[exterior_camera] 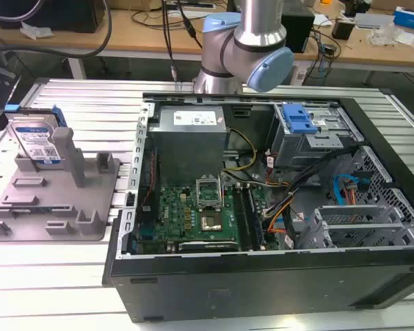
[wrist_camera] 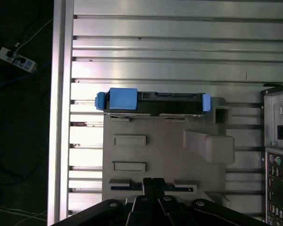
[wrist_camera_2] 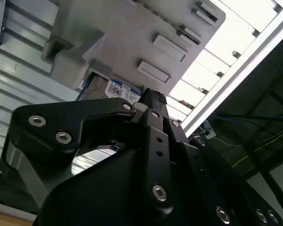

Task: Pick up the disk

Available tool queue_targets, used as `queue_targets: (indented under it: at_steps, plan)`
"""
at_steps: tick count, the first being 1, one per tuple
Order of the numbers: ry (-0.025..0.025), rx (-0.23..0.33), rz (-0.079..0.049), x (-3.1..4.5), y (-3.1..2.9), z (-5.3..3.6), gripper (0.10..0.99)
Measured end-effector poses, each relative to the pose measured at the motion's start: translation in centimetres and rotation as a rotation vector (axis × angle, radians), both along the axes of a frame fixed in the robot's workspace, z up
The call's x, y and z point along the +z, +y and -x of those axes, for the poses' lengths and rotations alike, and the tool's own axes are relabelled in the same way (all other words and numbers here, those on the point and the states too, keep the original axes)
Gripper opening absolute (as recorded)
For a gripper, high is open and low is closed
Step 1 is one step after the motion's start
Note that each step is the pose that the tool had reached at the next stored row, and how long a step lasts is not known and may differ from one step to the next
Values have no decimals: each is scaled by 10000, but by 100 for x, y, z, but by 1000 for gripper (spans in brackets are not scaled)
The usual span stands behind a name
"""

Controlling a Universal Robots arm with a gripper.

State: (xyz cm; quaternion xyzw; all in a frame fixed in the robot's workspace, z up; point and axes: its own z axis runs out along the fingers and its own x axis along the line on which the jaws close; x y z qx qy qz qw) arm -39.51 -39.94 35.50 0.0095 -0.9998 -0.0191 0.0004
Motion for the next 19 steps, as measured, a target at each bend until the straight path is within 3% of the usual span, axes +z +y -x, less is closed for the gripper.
queue_targets:
  at_steps: [13, 17, 19]
  plan:
    - [0, 92, 0, 0, 0, 0, 106]
    - [0, 1600, 0, 0, 0, 0, 106]
    - [0, 1976, 0, 0, 0, 0, 106]
